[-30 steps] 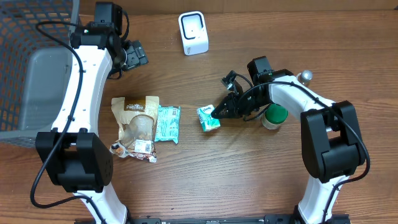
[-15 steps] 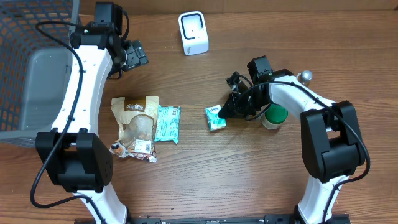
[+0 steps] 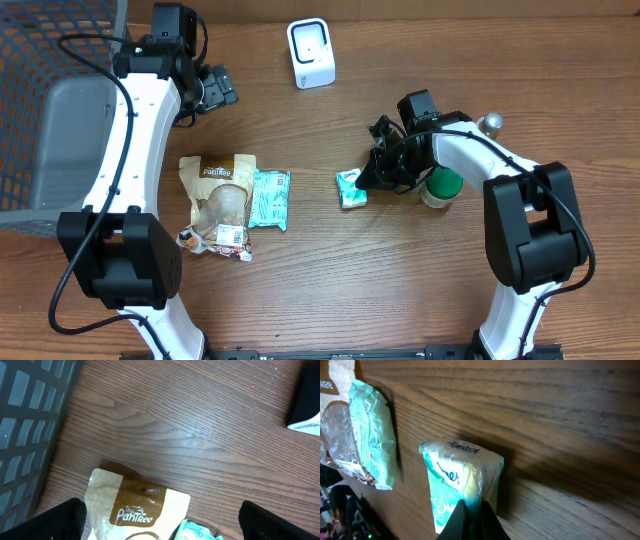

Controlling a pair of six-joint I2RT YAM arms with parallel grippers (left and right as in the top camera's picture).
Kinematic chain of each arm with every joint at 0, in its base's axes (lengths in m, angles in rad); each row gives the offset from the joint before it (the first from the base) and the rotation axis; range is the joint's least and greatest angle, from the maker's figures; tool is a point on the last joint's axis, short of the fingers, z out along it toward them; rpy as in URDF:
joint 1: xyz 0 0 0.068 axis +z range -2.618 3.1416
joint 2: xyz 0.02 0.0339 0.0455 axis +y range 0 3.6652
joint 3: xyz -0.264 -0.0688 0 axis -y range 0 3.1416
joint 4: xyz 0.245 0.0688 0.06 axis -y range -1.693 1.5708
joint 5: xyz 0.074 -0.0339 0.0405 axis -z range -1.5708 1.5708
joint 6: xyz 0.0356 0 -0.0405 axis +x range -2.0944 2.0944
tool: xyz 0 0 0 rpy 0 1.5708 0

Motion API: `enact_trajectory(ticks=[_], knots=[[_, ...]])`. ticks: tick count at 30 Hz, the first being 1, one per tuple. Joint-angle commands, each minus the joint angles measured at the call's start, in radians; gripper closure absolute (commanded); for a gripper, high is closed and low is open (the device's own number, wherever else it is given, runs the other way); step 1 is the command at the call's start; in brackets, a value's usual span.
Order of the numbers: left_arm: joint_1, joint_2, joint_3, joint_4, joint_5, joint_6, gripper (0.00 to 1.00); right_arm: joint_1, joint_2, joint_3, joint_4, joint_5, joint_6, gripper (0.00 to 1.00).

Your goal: Scan the item barcode

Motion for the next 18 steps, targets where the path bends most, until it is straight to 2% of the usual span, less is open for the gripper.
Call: enact_trajectory(ticks=[1, 8, 13, 18], knots=[[-0.007, -0.011, 0.018, 0.001, 0.005, -0.010, 0.00, 0.009, -0.014, -0.006, 0.010, 0.018, 0.014, 0.96], [-0.007, -0.011, 0.018, 0.000, 0.005, -0.010, 0.00, 0.028, -0.014, -0.006, 0.013, 0.222, 0.148, 0.96], [-0.007, -0.011, 0.018, 0.001, 0.005, -0.010, 0.00, 0.051, -0.014, -0.006, 0.016, 0.319, 0.174, 0.96], [-0.007, -0.011, 0.018, 0.001, 0.005, -0.010, 0.00, 0.060, -0.014, -0.006, 0.017, 0.320, 0.173, 0.96]])
